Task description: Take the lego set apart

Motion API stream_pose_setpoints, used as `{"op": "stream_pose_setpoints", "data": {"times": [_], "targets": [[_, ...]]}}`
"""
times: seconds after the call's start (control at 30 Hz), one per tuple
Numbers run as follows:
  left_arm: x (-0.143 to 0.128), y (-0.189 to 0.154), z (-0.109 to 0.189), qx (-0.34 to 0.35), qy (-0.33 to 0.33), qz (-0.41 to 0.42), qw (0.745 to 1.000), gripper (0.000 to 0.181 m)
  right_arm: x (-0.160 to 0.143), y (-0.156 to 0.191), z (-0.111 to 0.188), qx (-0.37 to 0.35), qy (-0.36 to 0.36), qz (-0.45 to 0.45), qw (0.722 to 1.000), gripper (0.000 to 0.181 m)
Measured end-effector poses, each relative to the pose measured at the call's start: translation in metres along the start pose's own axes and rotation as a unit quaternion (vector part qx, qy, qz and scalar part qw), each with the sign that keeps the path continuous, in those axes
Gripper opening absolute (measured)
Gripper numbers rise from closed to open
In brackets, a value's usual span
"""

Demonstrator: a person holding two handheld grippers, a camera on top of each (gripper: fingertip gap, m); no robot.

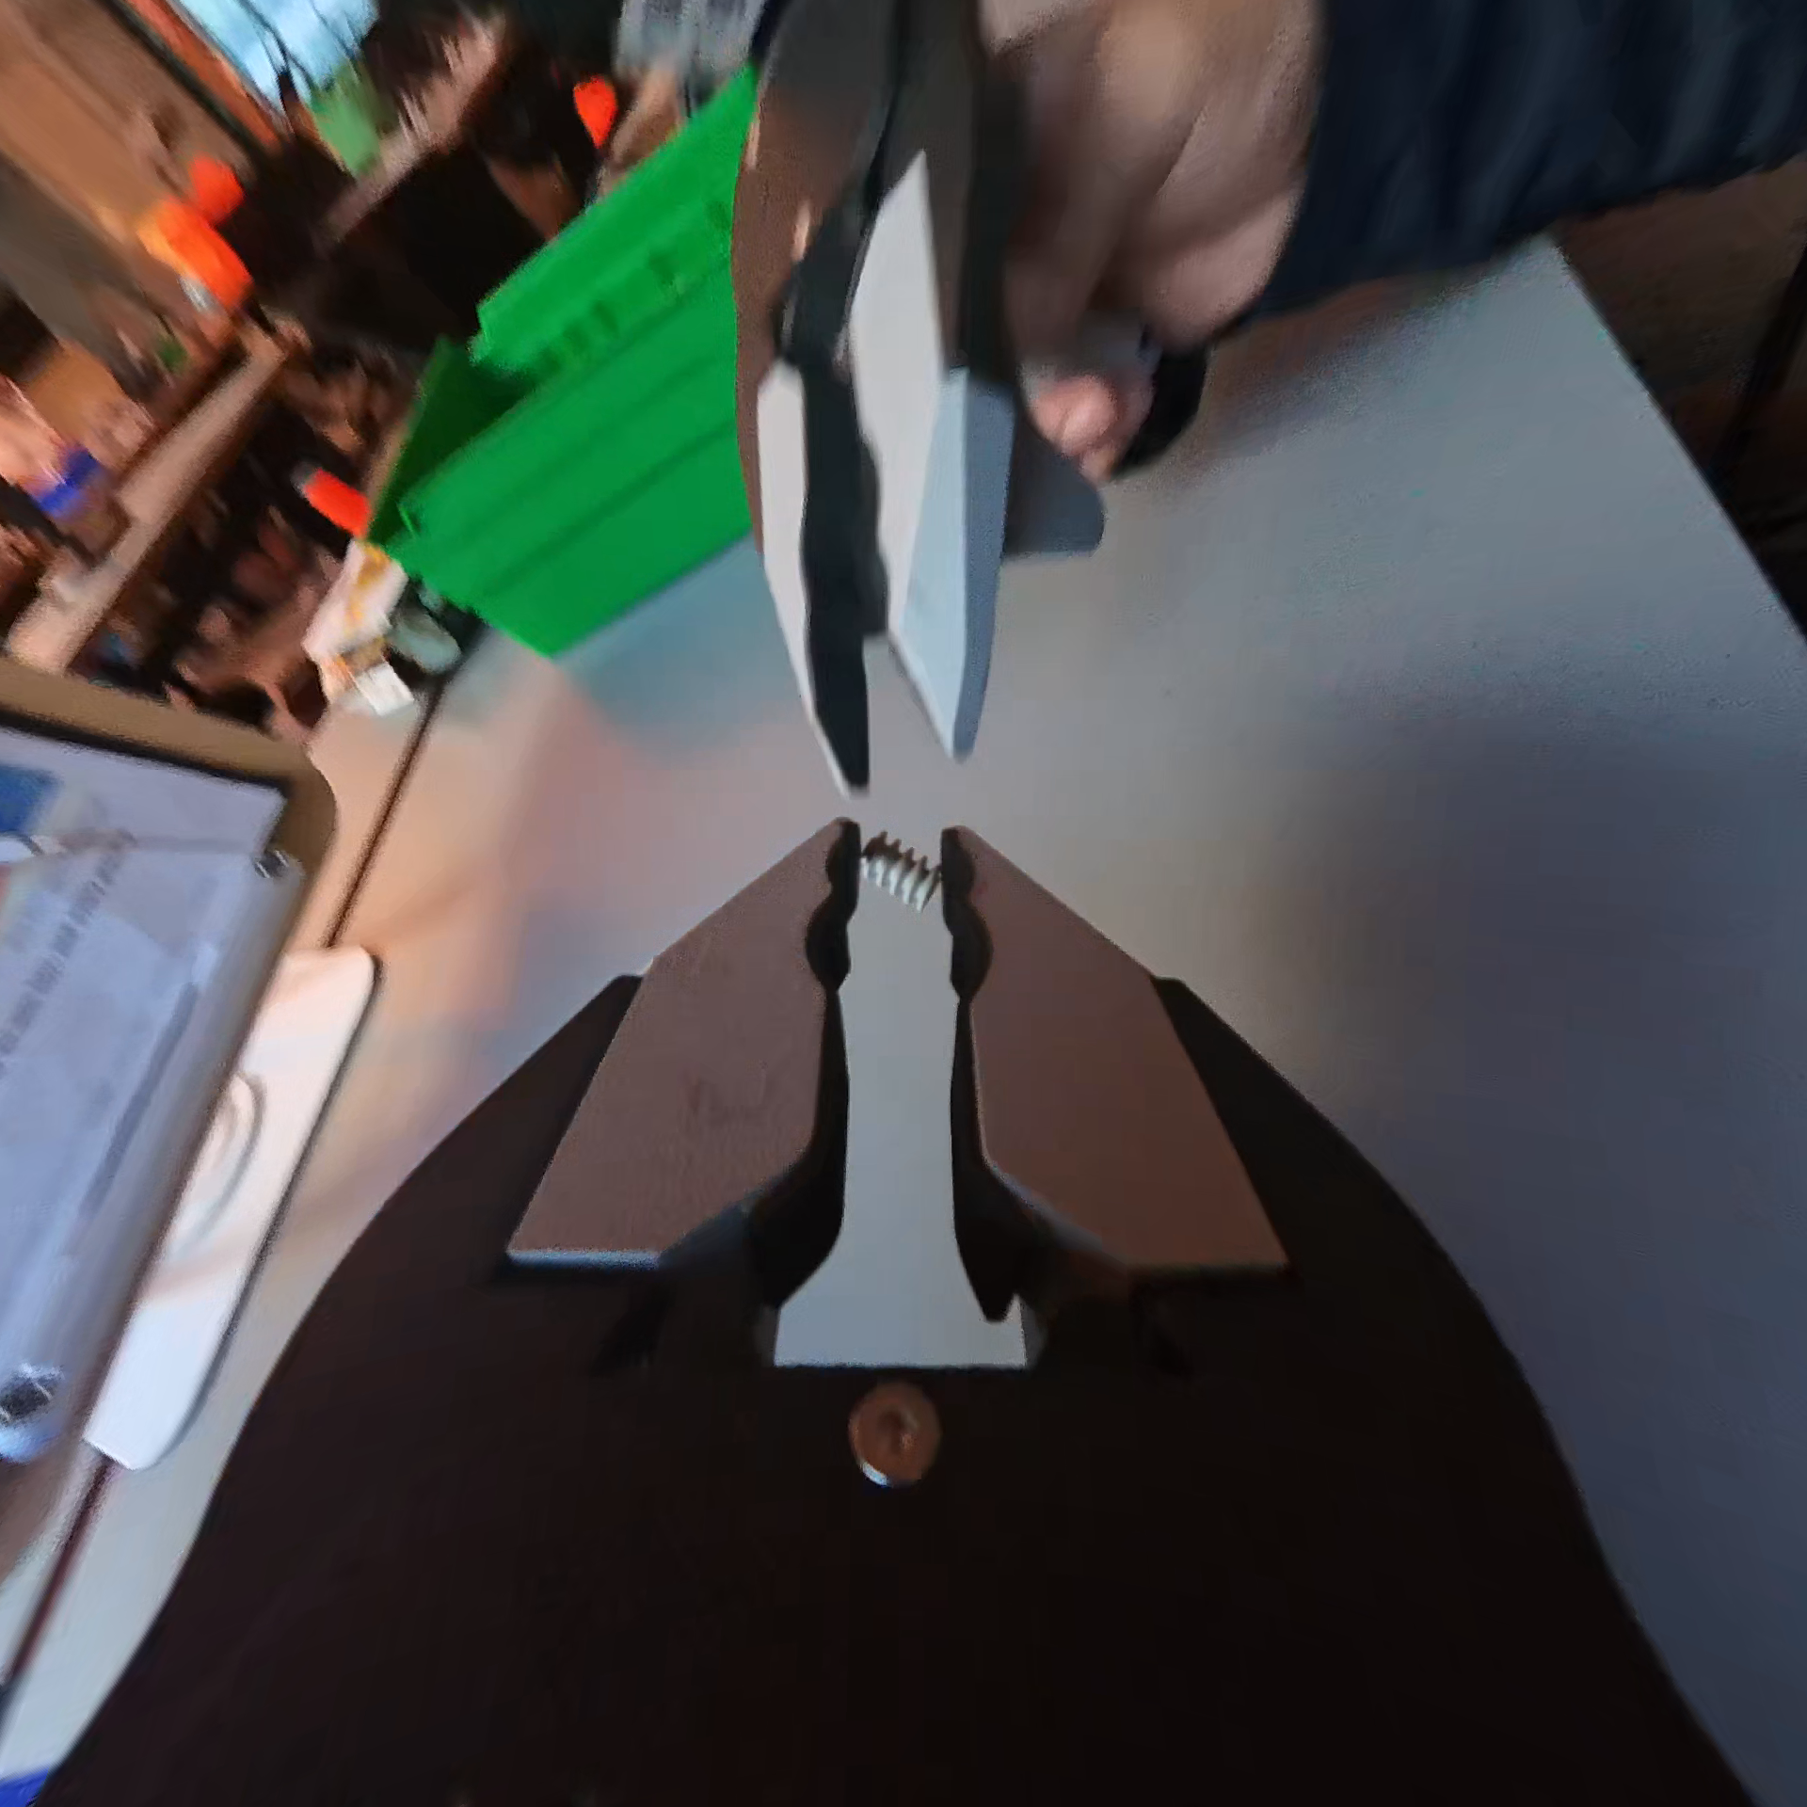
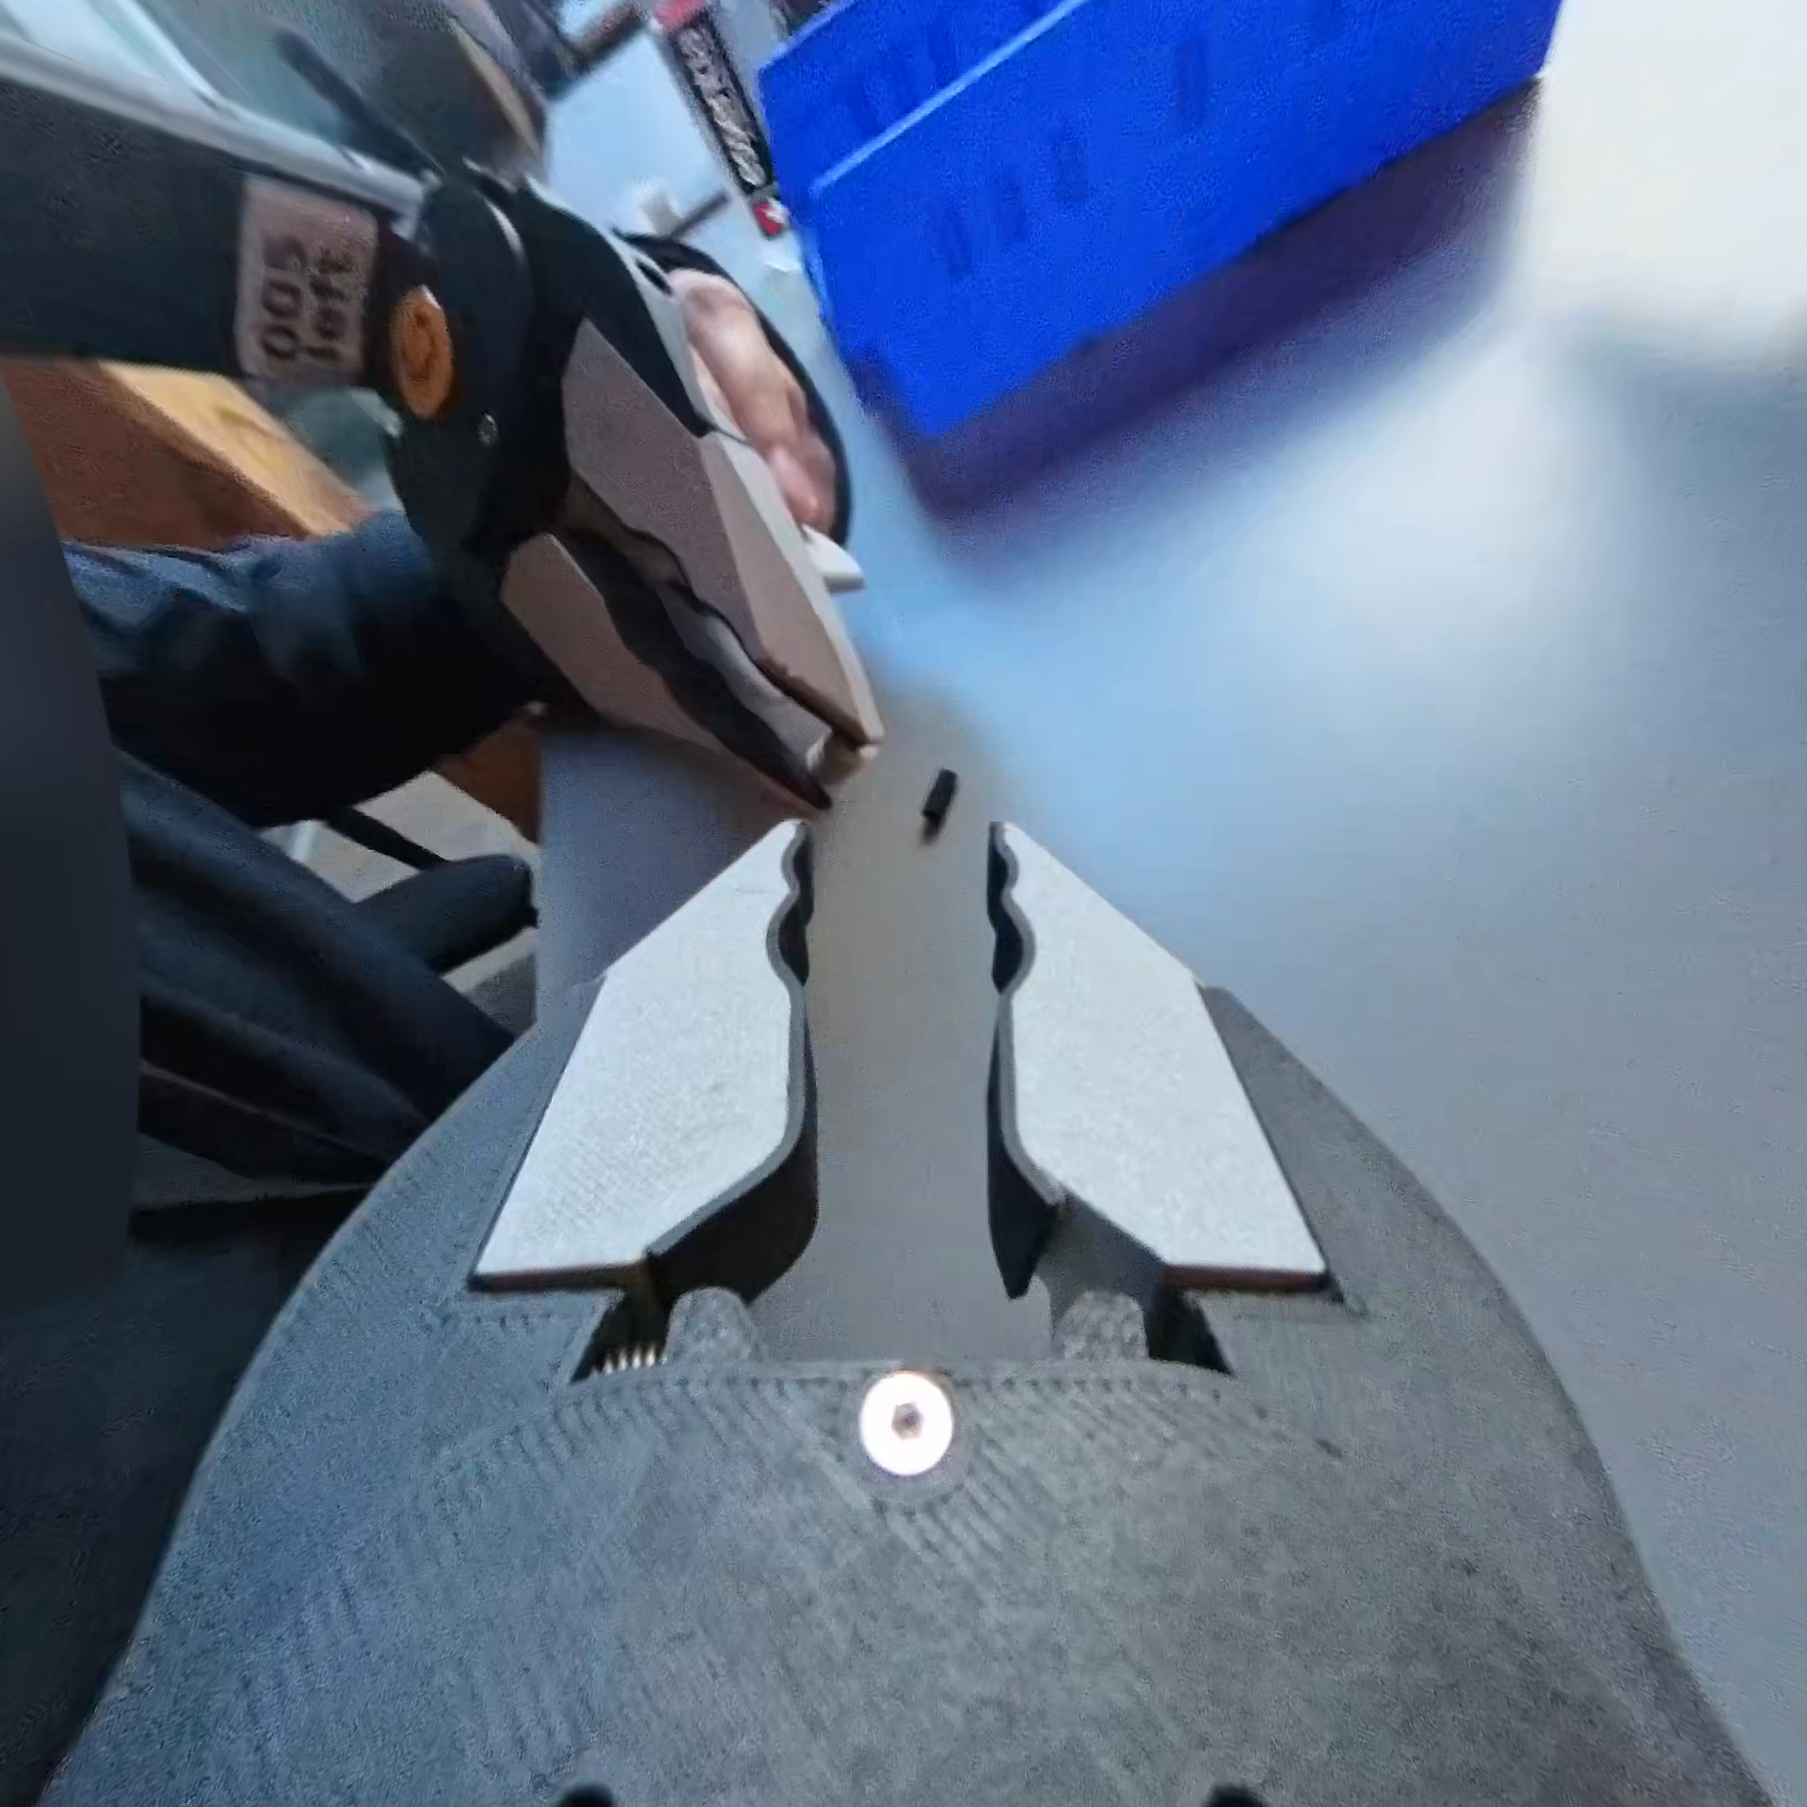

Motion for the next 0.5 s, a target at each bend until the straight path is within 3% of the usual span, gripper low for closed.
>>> {"op": "stream_pose_setpoints", "data": {"times": [0.1, 0.17, 0.27, 0.5], "targets": [[0.007, -0.005, 0.003, 0.022, -0.012, -0.046, 0.999, 0.013, 0.006, 0.009, -0.010, 0.106, -0.036, -0.044, 0.993, 0.008], [0.011, -0.004, 0.005, 0.037, -0.027, -0.055, 0.997, 0.013, 0.010, 0.010, -0.006, 0.132, -0.064, -0.062, 0.987, 0.006], [0.018, -0.004, 0.008, 0.041, -0.046, -0.042, 0.997, 0.014, 0.012, 0.013, -0.006, 0.161, -0.073, -0.085, 0.981, 0.024], [0.024, -0.011, 0.010, 0.027, -0.068, -0.048, 0.996, 0.014, 0.014, 0.018, -0.008, 0.207, -0.105, -0.111, 0.966, 0.007]]}}
Point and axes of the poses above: each gripper's, where its closed fingertips meet, z back along the fingers, x out of its top, y = z × x across the jaws, the point moved 5 cm from there along z, back along the fingers, and after that the axes turned 4 degrees about z, right-handed, at the moved point
